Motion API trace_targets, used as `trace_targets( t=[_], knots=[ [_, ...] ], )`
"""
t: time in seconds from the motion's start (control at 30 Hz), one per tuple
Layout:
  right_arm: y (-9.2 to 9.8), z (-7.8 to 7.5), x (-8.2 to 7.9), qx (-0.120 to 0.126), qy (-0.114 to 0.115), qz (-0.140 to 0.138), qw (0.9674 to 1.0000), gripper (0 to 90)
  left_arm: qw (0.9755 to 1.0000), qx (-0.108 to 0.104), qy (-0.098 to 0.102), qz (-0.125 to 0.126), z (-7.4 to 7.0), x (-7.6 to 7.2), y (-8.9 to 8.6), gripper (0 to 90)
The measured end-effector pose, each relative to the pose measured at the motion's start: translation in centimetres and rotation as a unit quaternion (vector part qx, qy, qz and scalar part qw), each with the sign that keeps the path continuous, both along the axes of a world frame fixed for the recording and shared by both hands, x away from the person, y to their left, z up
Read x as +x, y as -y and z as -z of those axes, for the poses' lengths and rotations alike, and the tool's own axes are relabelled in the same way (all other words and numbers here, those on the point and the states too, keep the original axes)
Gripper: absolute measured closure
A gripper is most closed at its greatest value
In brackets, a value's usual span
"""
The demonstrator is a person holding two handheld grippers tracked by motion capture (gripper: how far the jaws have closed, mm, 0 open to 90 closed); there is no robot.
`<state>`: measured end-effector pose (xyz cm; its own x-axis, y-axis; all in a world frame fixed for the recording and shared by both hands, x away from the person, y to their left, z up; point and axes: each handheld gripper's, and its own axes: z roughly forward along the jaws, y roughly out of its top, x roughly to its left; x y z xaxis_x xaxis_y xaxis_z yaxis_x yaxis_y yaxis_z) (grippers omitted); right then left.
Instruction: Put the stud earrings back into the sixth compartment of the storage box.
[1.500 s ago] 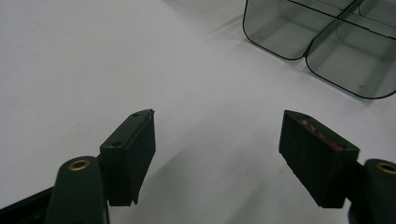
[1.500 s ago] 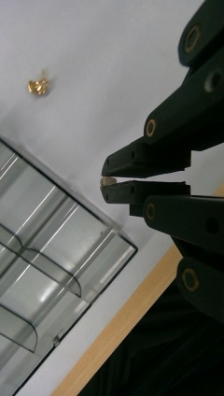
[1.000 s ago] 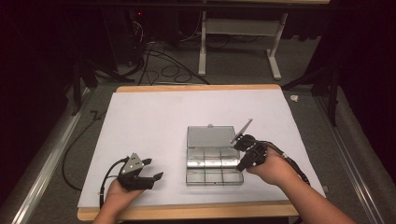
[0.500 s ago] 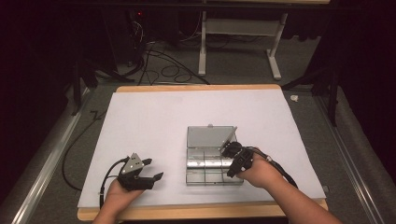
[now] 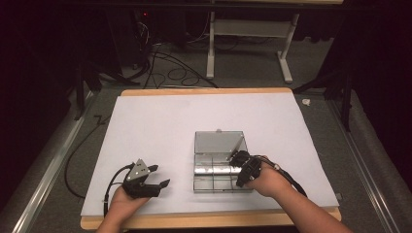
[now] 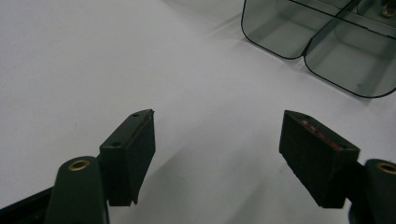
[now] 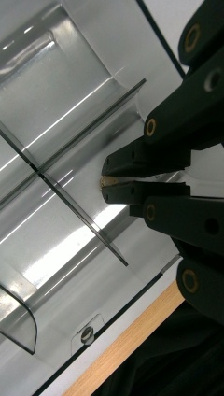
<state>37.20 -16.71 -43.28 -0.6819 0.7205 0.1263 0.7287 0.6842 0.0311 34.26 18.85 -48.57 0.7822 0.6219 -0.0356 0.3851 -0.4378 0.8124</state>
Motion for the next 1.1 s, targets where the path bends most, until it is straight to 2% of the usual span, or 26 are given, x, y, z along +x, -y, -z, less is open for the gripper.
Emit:
trace_targets(
  t=[0.2, 0.23, 0.37, 0.4, 0.43, 0.57, 0.67, 0.7, 0.97, 1.1],
  knots=[
    [0.0, -0.1, -0.2, 0.005, 0.006, 0.007, 0.9999, 81.2, 1.0000, -0.001, 0.001, 0.000, 0.0, 0.0, 0.0, 27.5],
    [0.2, -0.2, -0.1, 0.007, 0.009, 0.001, 0.9999, 80.0, 1.0000, -0.001, 0.002, 0.000, 0.0, 0.0, 0.0, 27.5],
    [0.5, -1.8, -0.3, 0.018, 0.021, 0.003, 0.9996, 76.0, 1.0000, -0.001, 0.003, -0.001, 0.0, -0.1, 0.0, 27.5],
    [0.5, -1.8, -0.3, 0.018, 0.021, 0.003, 0.9996, 76.0, 1.0000, -0.001, 0.003, -0.001, 0.0, -0.1, 0.0, 27.5],
    [0.6, -2.7, -0.3, 0.023, 0.026, 0.018, 0.9992, 72.8, 1.0000, -0.001, 0.003, -0.002, 0.0, -0.1, 0.0, 27.5],
    [1.3, -3.7, -0.3, 0.032, 0.038, 0.022, 0.9985, 70.9, 1.0000, -0.001, 0.003, -0.001, 0.0, -0.1, 0.1, 27.5],
    [2.0, -4.5, -0.3, 0.035, 0.047, 0.038, 0.9976, 68.3, 1.0000, -0.001, 0.003, -0.001, 0.0, -0.1, 0.1, 27.5],
    [2.6, -4.8, -0.2, 0.041, 0.059, 0.041, 0.9966, 67.9, 1.0000, 0.000, 0.003, -0.001, 0.0, -0.1, 0.0, 27.5],
    [4.6, -5.2, 0.4, 0.032, 0.070, 0.062, 0.9951, 69.8, 1.0000, -0.001, 0.004, -0.001, 0.0, -0.1, 0.1, 27.5],
    [6.1, -5.1, 1.3, 0.021, 0.080, 0.089, 0.9926, 71.6, 1.0000, 0.001, 0.003, 0.000, 0.0, -0.1, 0.1, 27.5]
  ],
)
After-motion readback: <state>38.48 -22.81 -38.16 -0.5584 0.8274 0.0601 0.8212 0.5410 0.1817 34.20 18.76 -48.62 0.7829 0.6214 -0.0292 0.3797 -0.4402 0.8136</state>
